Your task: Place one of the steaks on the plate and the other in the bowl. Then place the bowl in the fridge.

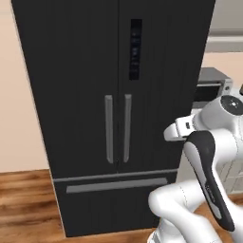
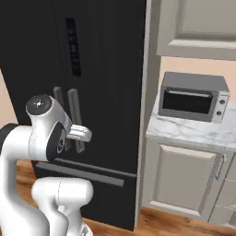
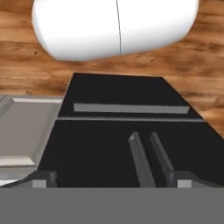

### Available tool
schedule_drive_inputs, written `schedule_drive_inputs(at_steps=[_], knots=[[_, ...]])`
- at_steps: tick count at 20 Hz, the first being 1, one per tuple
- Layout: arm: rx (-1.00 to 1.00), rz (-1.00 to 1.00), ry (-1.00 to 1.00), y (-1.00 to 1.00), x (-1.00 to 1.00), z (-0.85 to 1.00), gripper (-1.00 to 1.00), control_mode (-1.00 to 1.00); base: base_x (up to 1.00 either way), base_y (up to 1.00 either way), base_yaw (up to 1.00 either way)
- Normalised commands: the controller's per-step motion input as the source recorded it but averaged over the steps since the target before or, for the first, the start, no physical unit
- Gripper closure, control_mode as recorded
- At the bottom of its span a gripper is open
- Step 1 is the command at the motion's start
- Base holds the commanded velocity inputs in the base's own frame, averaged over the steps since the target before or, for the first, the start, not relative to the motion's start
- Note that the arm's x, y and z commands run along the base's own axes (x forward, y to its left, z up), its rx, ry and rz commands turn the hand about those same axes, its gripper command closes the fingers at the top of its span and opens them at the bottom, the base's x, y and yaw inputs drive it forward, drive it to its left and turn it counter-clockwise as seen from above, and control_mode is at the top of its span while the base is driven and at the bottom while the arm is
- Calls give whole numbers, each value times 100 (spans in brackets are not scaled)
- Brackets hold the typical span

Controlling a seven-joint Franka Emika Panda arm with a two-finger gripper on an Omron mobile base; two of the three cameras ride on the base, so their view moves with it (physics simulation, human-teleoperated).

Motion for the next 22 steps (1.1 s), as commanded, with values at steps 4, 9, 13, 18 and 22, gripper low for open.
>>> schedule_drive_inputs(at_steps=[4,9,13,18,22], knots=[[0,0,0,0,0,0,-100,100,-35,6,-46],[0,0,0,0,0,0,-100,100,0,82,-7],[0,0,0,0,0,0,-100,100,0,91,0],[0,0,0,0,0,0,-100,100,0,31,0],[0,0,0,0,0,0,-100,100,0,0,0]])
